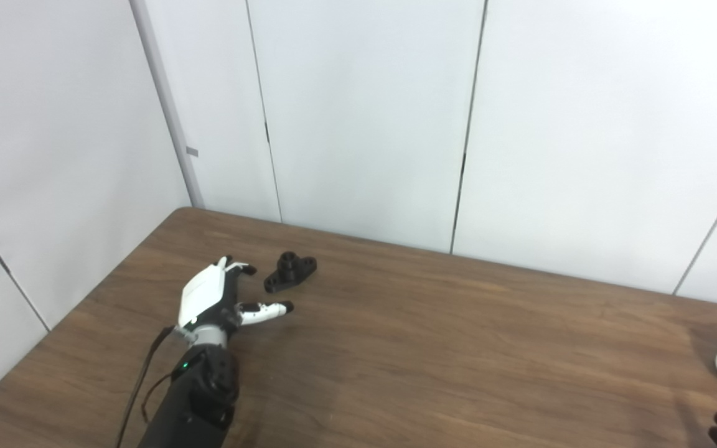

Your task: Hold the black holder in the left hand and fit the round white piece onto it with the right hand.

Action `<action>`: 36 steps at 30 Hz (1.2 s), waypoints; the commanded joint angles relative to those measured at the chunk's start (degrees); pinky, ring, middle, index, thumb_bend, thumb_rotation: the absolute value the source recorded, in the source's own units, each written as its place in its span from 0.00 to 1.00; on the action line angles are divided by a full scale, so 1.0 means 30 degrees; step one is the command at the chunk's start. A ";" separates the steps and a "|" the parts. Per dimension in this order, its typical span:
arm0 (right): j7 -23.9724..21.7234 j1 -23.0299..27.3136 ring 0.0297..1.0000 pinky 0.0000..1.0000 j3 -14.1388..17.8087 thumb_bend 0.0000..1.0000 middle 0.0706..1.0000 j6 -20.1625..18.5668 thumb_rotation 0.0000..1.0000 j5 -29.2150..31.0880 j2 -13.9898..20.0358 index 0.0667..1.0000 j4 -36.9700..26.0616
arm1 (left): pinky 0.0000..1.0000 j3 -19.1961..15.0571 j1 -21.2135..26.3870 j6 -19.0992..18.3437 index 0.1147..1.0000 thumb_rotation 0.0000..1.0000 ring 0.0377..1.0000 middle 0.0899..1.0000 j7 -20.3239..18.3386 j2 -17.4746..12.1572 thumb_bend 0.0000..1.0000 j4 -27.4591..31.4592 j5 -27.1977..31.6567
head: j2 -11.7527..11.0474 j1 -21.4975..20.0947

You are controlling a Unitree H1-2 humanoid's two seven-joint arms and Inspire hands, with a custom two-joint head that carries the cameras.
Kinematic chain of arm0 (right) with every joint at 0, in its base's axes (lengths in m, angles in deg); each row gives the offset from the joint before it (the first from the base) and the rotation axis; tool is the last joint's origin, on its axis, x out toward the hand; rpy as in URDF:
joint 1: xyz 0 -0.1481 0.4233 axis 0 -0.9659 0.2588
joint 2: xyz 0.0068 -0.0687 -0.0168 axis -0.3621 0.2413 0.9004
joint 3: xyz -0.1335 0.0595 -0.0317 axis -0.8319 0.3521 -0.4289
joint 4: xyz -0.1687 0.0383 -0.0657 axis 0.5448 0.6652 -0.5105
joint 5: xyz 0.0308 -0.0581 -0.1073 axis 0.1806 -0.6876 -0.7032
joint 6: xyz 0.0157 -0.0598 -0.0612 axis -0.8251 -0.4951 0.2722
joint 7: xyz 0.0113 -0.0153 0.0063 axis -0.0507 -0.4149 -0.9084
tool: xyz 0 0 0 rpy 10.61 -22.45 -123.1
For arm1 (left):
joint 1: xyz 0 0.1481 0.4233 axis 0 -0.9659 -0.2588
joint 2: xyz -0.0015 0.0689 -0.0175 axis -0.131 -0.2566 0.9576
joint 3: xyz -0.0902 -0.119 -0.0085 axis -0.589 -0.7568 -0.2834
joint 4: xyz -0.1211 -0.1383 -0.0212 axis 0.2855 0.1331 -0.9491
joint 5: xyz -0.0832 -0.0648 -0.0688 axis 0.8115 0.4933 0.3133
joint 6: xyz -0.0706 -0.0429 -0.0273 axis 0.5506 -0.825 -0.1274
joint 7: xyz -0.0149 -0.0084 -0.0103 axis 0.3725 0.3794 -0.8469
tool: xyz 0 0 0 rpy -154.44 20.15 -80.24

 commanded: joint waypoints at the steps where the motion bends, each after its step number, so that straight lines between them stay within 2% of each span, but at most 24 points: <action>1: -0.0171 -0.0093 0.94 1.00 -0.0216 0.66 0.94 -0.0194 1.00 0.0045 -0.0016 0.97 -0.0465 | 1.00 0.0186 0.1225 0.0128 0.78 0.40 1.00 0.98 0.0607 -0.0795 0.93 -0.0317 -0.0362 | 0.0088 0.0081; 6: -0.0132 -0.0197 0.95 1.00 -0.0233 0.64 0.94 -0.0291 1.00 -0.0045 0.0045 0.97 -0.0691 | 1.00 0.0491 0.2256 0.0360 0.79 0.38 1.00 0.98 0.1147 -0.0903 0.93 -0.1910 -0.0074 | 0.0170 0.0101; 9: -0.0198 -0.0278 0.96 1.00 -0.0242 0.63 0.95 -0.0425 1.00 0.0098 0.0054 0.98 -0.0878 | 1.00 0.0581 0.2557 0.0254 0.79 0.38 1.00 0.97 0.1411 -0.0759 0.92 -0.2219 0.0020 | 0.0232 0.0072; 20: -0.0039 -0.0503 0.93 1.00 -0.0256 0.66 0.93 -0.0758 1.00 -0.0018 -0.0074 0.96 -0.1169 | 1.00 0.1277 0.3466 -0.0021 0.79 0.38 1.00 0.97 0.1419 -0.0835 0.91 -0.3495 0.0123 | 0.0288 -0.0115; 28: 0.0013 -0.0617 0.92 1.00 -0.0309 0.66 0.92 -0.0686 1.00 -0.0078 -0.0101 0.96 -0.1124 | 1.00 0.1567 0.4128 0.0005 0.76 0.35 1.00 0.95 0.1444 -0.0758 0.90 -0.4324 0.0323 | 0.0371 -0.0329; 36: 0.0010 -0.0756 0.91 1.00 -0.0304 0.66 0.91 -0.0564 0.98 -0.0027 -0.0071 0.95 -0.1167 | 1.00 0.2163 0.4738 0.0086 0.75 0.37 1.00 0.93 0.1632 -0.0716 0.88 -0.5498 0.0414 | 0.0474 -0.0414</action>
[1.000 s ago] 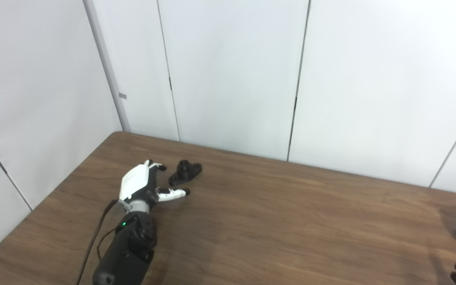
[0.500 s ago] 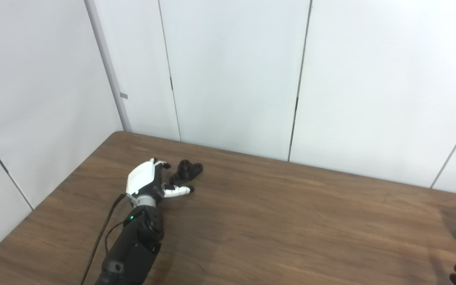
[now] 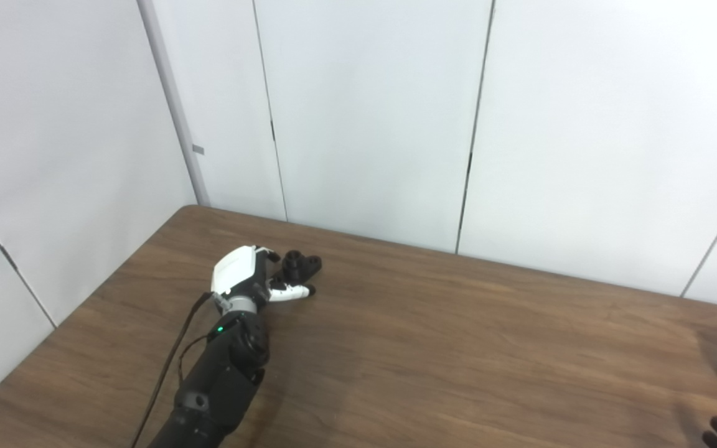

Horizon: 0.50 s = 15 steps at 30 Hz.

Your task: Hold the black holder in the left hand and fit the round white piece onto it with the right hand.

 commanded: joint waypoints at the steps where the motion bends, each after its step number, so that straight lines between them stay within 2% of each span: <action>1: -0.0147 -0.0295 0.91 1.00 -0.0155 0.65 0.91 0.0049 0.98 0.0054 -0.0068 0.95 -0.0373 | 1.00 0.0117 0.1131 0.0107 0.74 0.38 1.00 0.93 0.0459 -0.0404 0.88 -0.0029 -0.0044 | 0.0088 0.0008; 8: -0.0105 -0.0286 0.92 1.00 -0.0177 0.63 0.91 0.0041 0.99 -0.0009 -0.0064 0.96 -0.0429 | 1.00 0.0379 0.1245 0.0041 0.72 0.36 1.00 0.91 0.0644 -0.0407 0.87 -0.0448 0.0111 | 0.0125 0.0012; 15: -0.0107 -0.0280 0.93 1.00 -0.0122 0.64 0.93 -0.0294 0.99 0.0245 -0.0071 0.97 -0.0628 | 1.00 0.0135 0.1121 -0.0081 0.70 0.32 1.00 0.91 0.0558 -0.0351 0.84 -0.0493 0.0135 | 0.0307 0.0078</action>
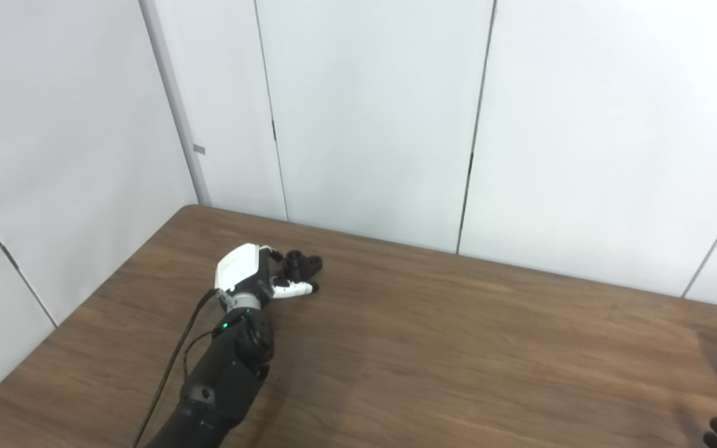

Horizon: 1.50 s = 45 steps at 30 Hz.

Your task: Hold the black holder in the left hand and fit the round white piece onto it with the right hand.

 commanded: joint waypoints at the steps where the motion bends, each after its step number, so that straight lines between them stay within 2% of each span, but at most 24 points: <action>1: -0.0115 -0.0203 0.93 1.00 -0.0090 0.64 0.93 -0.0201 0.99 0.0145 -0.0068 0.97 -0.0514 | 1.00 -0.0162 0.0728 -0.0092 0.70 0.32 1.00 0.91 0.0178 -0.0359 0.84 0.0046 -0.0057 | 0.0047 0.0056; 18: -0.0226 -0.0127 0.95 1.00 -0.0039 0.63 0.95 -0.0164 1.00 0.0227 0.0152 0.99 -0.0469 | 1.00 -0.0678 0.0329 -0.0100 0.65 0.24 0.98 0.88 -0.0121 -0.0340 0.84 0.0336 -0.0315 | 0.0295 0.0200; 21: -0.0186 -0.0155 0.95 1.00 0.0016 0.63 0.95 -0.0226 1.00 0.0255 0.0140 0.98 -0.0535 | 1.00 -0.0655 0.0263 -0.0082 0.61 0.20 0.98 0.86 0.0000 -0.0344 0.82 0.0349 -0.0138 | 0.0323 0.0190; 23: -0.0212 -0.0185 0.95 1.00 0.0040 0.63 0.95 -0.0250 1.00 0.0330 0.0146 0.98 -0.0576 | 1.00 -0.0697 0.0227 0.0073 0.57 0.15 0.97 0.85 0.0217 -0.0317 0.81 0.0350 0.0191 | 0.0330 0.0194; 24: -0.0204 -0.0195 0.95 1.00 0.0046 0.63 0.95 -0.0239 1.00 0.0312 0.0151 0.98 -0.0586 | 1.00 -0.0765 0.0214 0.0267 0.48 0.10 0.97 0.84 0.0354 -0.0290 0.64 0.0308 0.0412 | 0.0330 0.0194; 25: -0.0192 -0.0197 0.95 1.00 0.0053 0.63 0.95 -0.0232 1.00 0.0292 0.0154 0.98 -0.0588 | 1.00 -0.0831 0.0202 0.0443 0.45 0.08 0.96 0.83 0.0493 -0.0260 0.58 0.0279 0.0606 | 0.0330 0.0194; 27: -0.0190 -0.0217 0.94 1.00 0.0069 0.64 0.94 -0.0222 1.00 0.0279 0.0171 0.98 -0.0595 | 1.00 -0.0902 0.0168 0.0733 0.42 0.05 0.95 0.80 0.0767 -0.0218 0.54 0.0238 0.0966 | 0.0330 0.0166; 34: -0.0226 -0.0264 0.94 1.00 0.0139 0.66 0.94 -0.0189 1.00 0.0377 0.0218 0.98 -0.0677 | 1.00 -0.0435 0.0208 0.1154 0.42 0.04 0.92 0.77 0.1165 -0.0326 0.52 -0.0143 0.1261 | 0.0362 0.0106; 45: -0.0150 -0.0234 0.93 1.00 0.0166 0.69 0.93 -0.0395 1.00 0.0392 0.0144 0.97 -0.0792 | 1.00 -0.0055 0.0229 0.1297 0.42 0.04 0.91 0.76 0.1365 -0.0342 0.52 -0.0613 0.1467 | 0.0384 -0.0101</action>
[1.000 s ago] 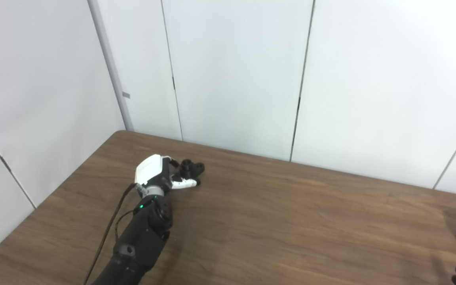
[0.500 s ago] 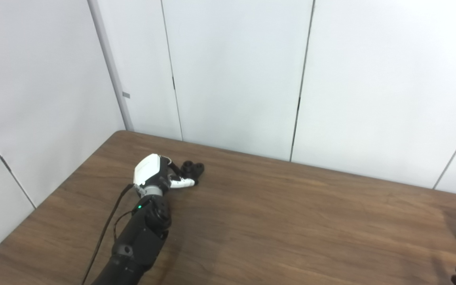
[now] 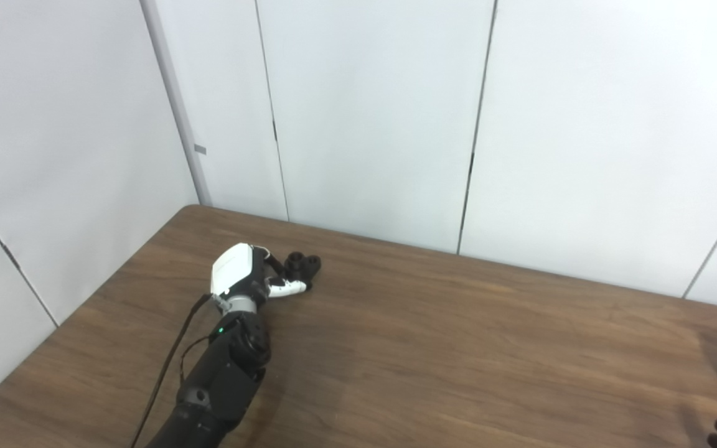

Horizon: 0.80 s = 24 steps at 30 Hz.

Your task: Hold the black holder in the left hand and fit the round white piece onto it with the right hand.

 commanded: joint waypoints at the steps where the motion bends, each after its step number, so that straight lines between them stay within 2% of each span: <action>1: -0.0125 -0.0170 0.93 1.00 -0.0030 0.69 0.93 -0.0025 1.00 0.0038 0.0092 0.97 -0.0553 | 1.00 0.0145 0.0390 0.0161 0.42 0.04 0.91 0.77 -0.0109 -0.0299 0.52 -0.0078 0.0122 | 0.0002 0.0015; 12: -0.0046 -0.0143 0.94 1.00 -0.0125 0.68 0.93 -0.0196 1.00 -0.0222 -0.0005 0.98 -0.0785 | 1.00 0.0855 -0.0357 0.0609 0.42 0.04 0.89 0.76 -0.0797 -0.0641 0.52 0.1174 0.0089 | 0.0145 -0.0591; 18: 0.0011 -0.0293 0.95 1.00 -0.0079 0.63 0.94 -0.0516 1.00 -0.0481 0.0066 0.99 -0.1154 | 0.99 0.1561 -0.0998 0.0812 0.42 0.04 0.88 0.75 -0.1759 -0.0980 0.52 0.2691 0.0018 | 0.0233 -0.0970; 24: 0.0007 -0.0310 0.95 1.00 0.0015 0.62 0.93 -0.0730 1.00 -0.0598 0.0210 1.00 -0.1370 | 1.00 0.2056 -0.1827 0.0679 0.42 0.04 0.88 0.76 -0.2530 -0.0932 0.52 0.4871 -0.0227 | 0.0311 -0.1360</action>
